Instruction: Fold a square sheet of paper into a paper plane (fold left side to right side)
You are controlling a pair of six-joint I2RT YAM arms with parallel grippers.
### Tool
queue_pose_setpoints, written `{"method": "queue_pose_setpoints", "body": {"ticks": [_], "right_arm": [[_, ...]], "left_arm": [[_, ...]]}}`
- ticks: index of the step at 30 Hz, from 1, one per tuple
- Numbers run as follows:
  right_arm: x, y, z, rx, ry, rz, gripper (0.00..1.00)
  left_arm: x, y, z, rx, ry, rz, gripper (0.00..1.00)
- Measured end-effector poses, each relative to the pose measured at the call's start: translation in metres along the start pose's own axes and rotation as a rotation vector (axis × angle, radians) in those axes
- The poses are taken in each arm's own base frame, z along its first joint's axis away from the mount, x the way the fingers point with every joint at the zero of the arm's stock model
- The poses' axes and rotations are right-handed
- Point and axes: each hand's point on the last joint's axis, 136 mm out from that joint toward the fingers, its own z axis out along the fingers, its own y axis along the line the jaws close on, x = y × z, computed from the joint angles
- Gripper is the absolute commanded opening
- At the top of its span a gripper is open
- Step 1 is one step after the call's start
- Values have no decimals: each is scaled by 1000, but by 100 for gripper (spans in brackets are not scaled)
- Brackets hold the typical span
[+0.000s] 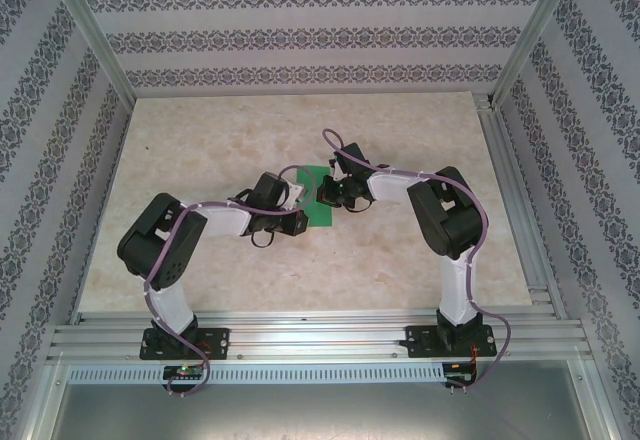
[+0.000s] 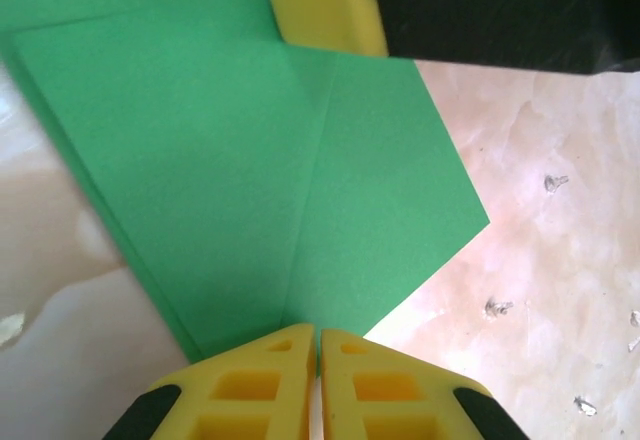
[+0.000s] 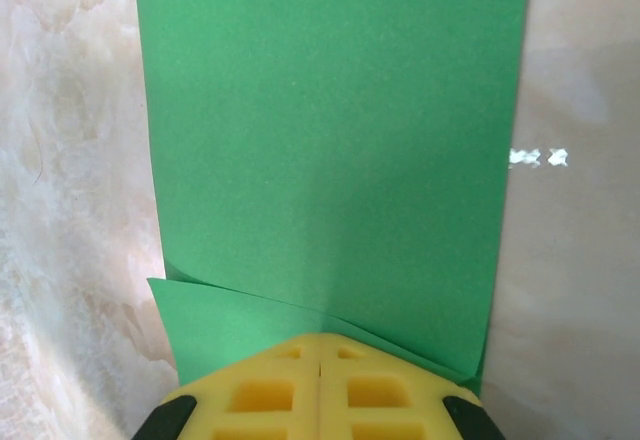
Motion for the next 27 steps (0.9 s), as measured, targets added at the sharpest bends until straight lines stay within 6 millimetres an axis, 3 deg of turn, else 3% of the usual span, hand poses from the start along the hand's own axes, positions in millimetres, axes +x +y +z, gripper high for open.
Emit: {"method": "queue_pose_setpoints", "body": {"ticks": [19,23,27], "right_arm": [[-1,1,0,-2,1,0,0],[-2,1,0,1,1,0,0],[-2,1,0,3,2,1,0]], "left_arm": [[31,17,-37,-17,9,-113,12],[19,3,-40,41,7,-126,10],[-16,-13,-39,100,-30,-114,9]]}}
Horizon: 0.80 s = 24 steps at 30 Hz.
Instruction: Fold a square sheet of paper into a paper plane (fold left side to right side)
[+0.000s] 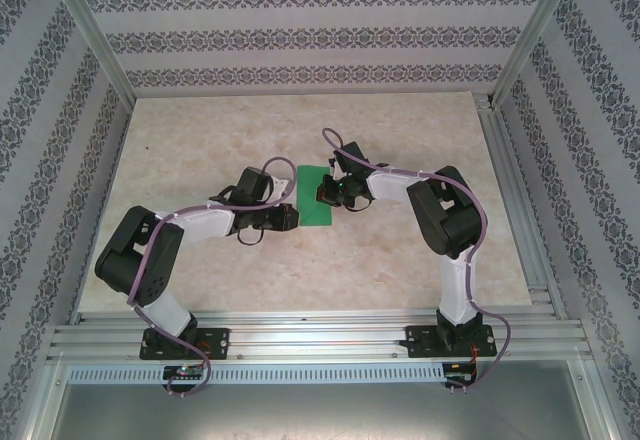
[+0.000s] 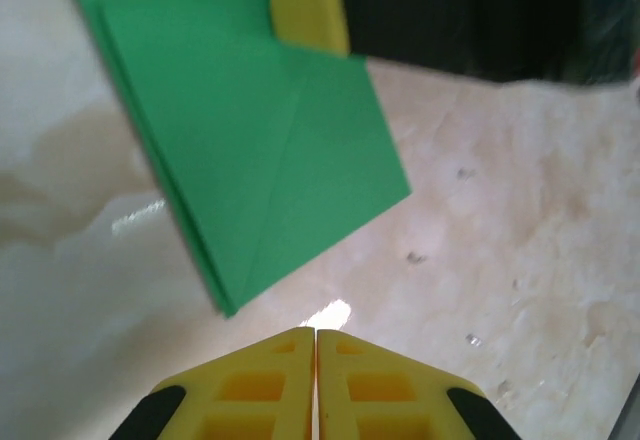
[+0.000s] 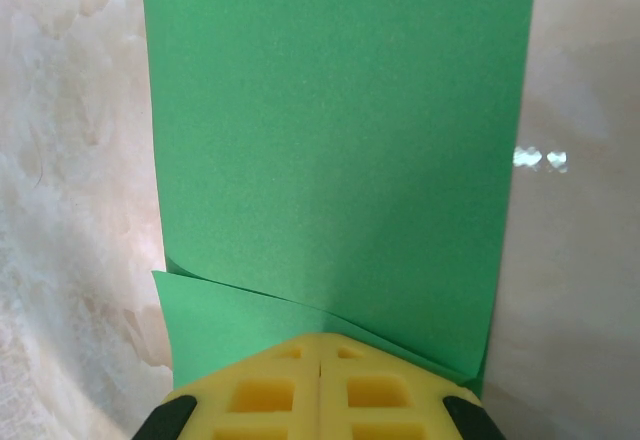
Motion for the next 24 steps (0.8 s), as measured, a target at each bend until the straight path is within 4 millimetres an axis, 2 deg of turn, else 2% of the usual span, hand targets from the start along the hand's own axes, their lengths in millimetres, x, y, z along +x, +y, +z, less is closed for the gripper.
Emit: {"method": "queue_pose_setpoints", "body": {"ticks": [4,9,16,21,24], "right_arm": [[0,0,0,0,0,0,0],[0,0,0,-1,0,-1,0],[0,0,0,1,2,-10,0],[0,1,-1,5,8,-15,0],[0,1,-2,12,13,-15,4]], "left_arm": [[-31,-7,12,19,-24,3,7],[-45,3,33,9,-9,-22,6],[-34,25,50,-19,37,-74,7],[-26,27,51,-10,50,-80,7],[-26,27,51,-7,44,-75,7]]}}
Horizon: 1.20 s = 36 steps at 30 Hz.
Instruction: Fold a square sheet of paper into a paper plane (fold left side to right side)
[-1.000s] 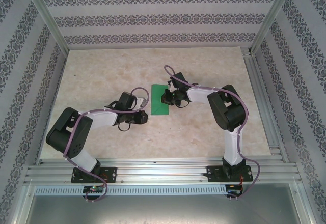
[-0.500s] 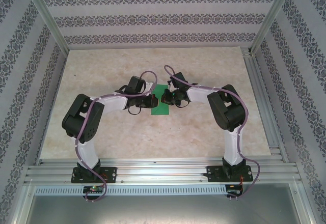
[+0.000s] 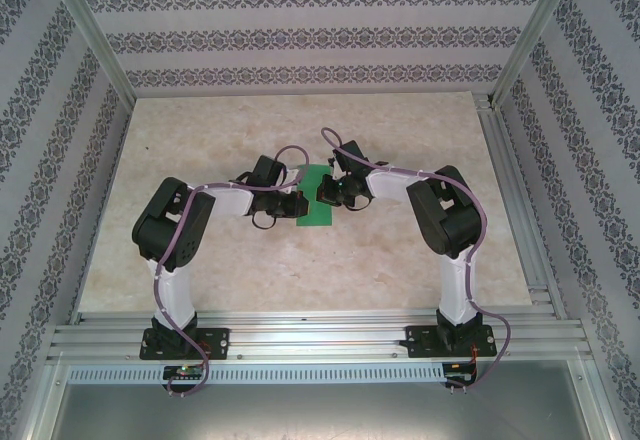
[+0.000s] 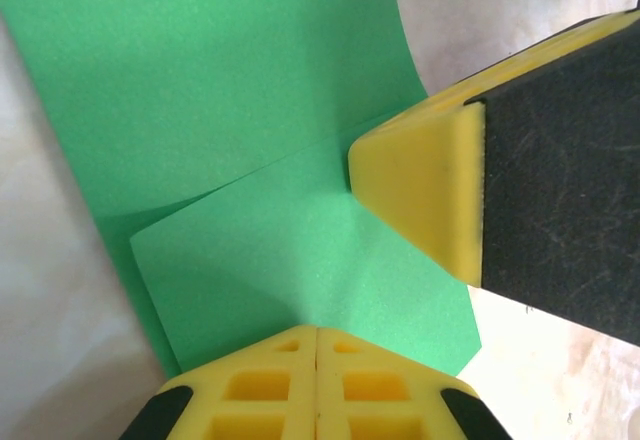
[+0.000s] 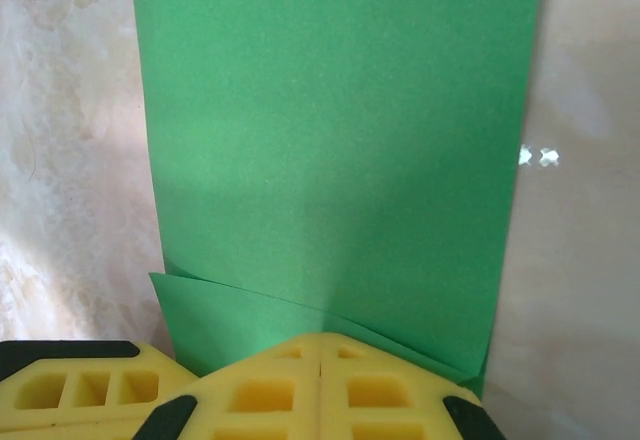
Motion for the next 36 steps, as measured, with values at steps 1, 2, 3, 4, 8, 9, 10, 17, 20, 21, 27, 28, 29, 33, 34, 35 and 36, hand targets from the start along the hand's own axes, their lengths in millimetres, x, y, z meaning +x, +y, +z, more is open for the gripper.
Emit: {"method": "queue_pose_setpoints", "body": {"ticks": [1,2,3,4,8,9,10,17,20,21,27,28,29,33,34,35,36], "right_arm": [[0,-1,-1,8,1,-1,4],[-1,-1,-2,17,2,-1,5],[-1,-2,-3,24,2,-2,5],[0,-3,-5,36,1,-3,5],[0,3,-16,44,-7,-17,4],[0,6,-17,41,-10,-22,3],[1,9,-19,38,-14,-28,3],[14,22,-9,24,9,-47,3],[20,16,2,36,36,-39,3],[21,14,5,41,44,-35,3],[7,9,6,54,29,-39,3],[7,9,6,57,31,-43,3],[7,8,5,58,33,-46,3],[2,2,2,68,29,-61,3],[0,-1,1,71,27,-62,3],[-3,-5,-1,73,23,-61,3],[-6,-9,-2,76,19,-58,3]], "left_arm": [[0,0,0,1,-2,2,7],[0,0,0,2,-4,3,7],[0,0,0,2,-5,3,7],[0,0,0,4,-9,6,7],[0,0,0,5,-14,9,7],[0,0,0,5,-14,9,7],[1,0,0,5,-14,9,7],[0,1,0,0,-17,13,7],[0,1,-1,-1,-17,17,7],[0,1,-1,-3,-17,18,7],[0,2,-1,-10,-20,28,7],[0,2,-1,-11,-20,30,7],[0,2,-1,-11,-20,31,7],[0,2,-1,-14,-22,37,7],[0,2,-1,-14,-22,38,7],[0,3,-1,-15,-23,38,7],[-1,2,-1,-16,-24,39,7]]}}
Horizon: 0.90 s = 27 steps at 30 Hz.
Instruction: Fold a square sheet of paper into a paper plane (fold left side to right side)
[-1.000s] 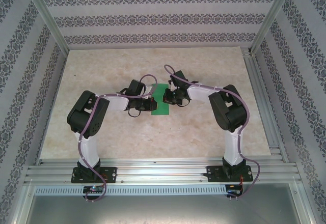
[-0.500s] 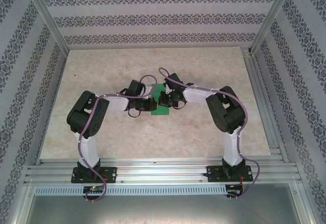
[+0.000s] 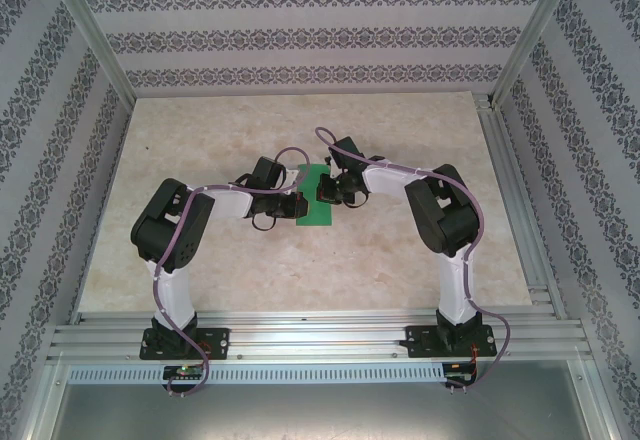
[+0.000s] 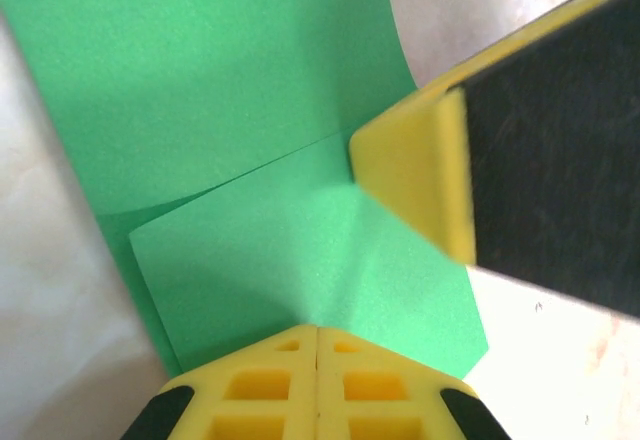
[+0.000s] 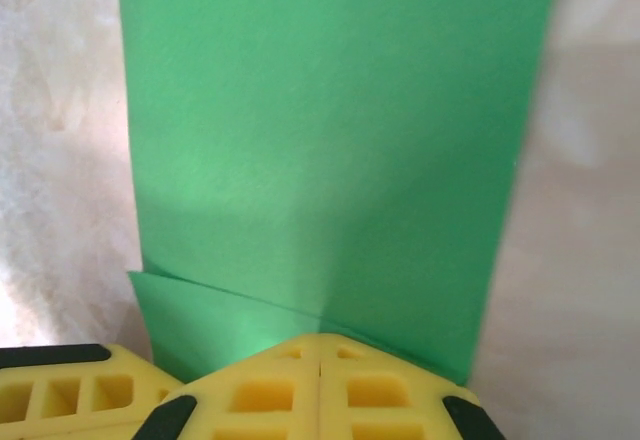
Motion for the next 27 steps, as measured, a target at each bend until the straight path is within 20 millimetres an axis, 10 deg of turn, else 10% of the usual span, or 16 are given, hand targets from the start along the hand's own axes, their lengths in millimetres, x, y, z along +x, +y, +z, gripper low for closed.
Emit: {"method": "queue_pose_setpoints", "body": {"ticks": [10,15,27], "right_arm": [[-25,-32,-19,51,-64,23,3],[-33,-16,-35,18,-100,13,3],[7,7,2,-76,19,53,3]], "left_arm": [[1,1,-2,-4,-7,3,7],[1,1,-2,-7,-7,3,7],[3,0,-3,-21,-1,5,7]]}}
